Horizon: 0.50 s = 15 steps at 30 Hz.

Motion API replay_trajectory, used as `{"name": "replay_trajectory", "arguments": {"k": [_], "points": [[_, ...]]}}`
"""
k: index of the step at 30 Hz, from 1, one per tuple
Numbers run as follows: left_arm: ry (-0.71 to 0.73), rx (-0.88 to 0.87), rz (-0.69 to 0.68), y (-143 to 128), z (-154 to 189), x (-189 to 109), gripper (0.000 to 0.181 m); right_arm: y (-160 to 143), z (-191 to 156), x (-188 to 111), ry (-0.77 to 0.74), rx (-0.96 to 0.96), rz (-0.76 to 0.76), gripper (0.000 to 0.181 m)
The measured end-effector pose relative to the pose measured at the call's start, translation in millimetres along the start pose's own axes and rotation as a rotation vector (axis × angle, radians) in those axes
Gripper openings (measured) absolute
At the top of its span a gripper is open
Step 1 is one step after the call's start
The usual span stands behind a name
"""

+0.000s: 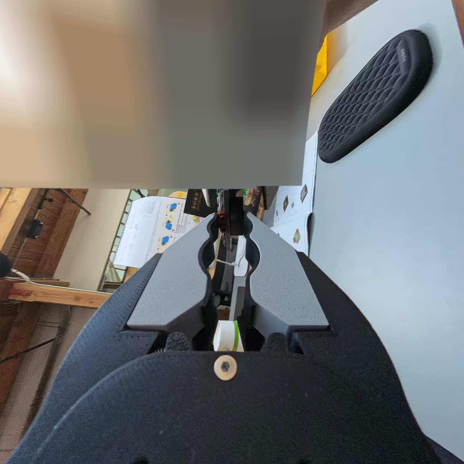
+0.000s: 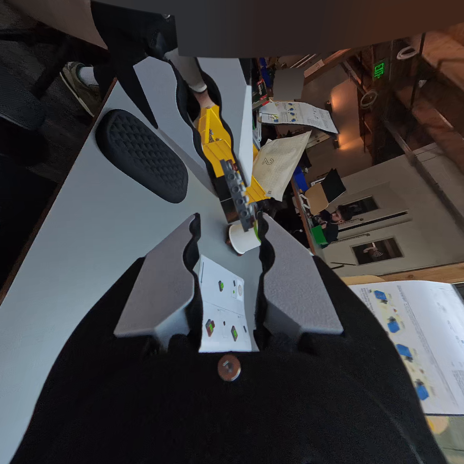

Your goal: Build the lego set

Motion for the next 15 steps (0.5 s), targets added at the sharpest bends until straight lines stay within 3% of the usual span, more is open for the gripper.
{"name": "replay_trajectory", "arguments": {"k": [3, 6, 8, 11, 15], "points": [[0.082, 0.161, -0.070, -5.3, 2.8, 1.8, 0.016, -7.2, 9.4, -9.2, 0.092, 0.372, 0.078, 0.051], [0.096, 0.271, -0.093, -6.9, 11.7, 5.8, 0.016, -17.1, 39.3, -19.1, 0.224, 1.076, 0.319, 0.055], [0.093, 0.333, -0.102, -8.7, 16.6, 10.1, 0.016, -35.3, 47.9, -13.2, 0.385, 1.503, 0.340, 0.060], [0.101, 0.441, -0.118, -12.2, 20.6, 16.8, 0.017, -52.0, 32.8, 4.4, 0.602, 1.783, 0.213, 0.058], [0.078, 0.508, -0.106, -13.4, 28.9, 23.8, 0.017, -55.8, 14.7, 21.1, 0.717, 1.885, 0.083, 0.038]]}}
Point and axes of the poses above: each gripper's, where its closed fingertips meet, x out along the fingers, y out of its top, z = x × y across the jaws, the point moved 5 cm from there along -x, back along the fingers, and after that the axes turned 14 degrees about x, right-handed, at the moved point
